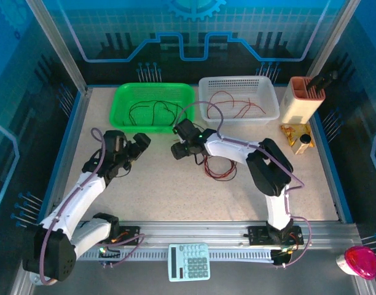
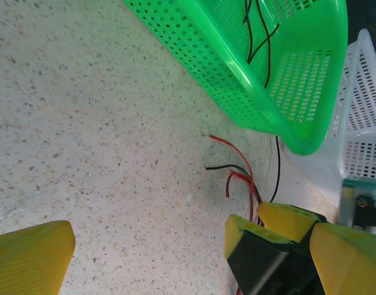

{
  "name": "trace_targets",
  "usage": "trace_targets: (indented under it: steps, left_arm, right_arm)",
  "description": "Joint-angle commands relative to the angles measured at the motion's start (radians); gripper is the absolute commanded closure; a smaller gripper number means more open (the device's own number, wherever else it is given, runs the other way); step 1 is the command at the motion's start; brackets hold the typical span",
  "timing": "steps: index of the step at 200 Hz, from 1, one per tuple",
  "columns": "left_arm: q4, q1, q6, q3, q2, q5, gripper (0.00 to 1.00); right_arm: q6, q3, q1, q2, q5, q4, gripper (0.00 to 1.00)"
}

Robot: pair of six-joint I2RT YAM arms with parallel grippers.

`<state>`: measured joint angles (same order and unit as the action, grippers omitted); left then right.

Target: Untangle the cables

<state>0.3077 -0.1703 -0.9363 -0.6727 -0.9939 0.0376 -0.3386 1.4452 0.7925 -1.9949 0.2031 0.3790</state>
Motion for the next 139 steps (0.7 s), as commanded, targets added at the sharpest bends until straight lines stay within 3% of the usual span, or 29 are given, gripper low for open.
trace_targets:
  steps: [1,112,139]
  left_arm:
    - [0.046,0.023,0.027,-0.028,0.025,0.015,0.01]
    - [0.049,0.027,0.023,-0.021,0.047,0.033,0.01]
    - [0.047,0.028,0.018,-0.021,0.051,0.035,0.01]
  right_arm:
    - [0.004,0.059,0.015,-0.051,0.077,0.056,0.35]
    - [0.003,0.172,0.013,-0.181,0.138,0.063,0.46]
    - [0.004,0.172,0.011,-0.183,0.14,0.063,0.56]
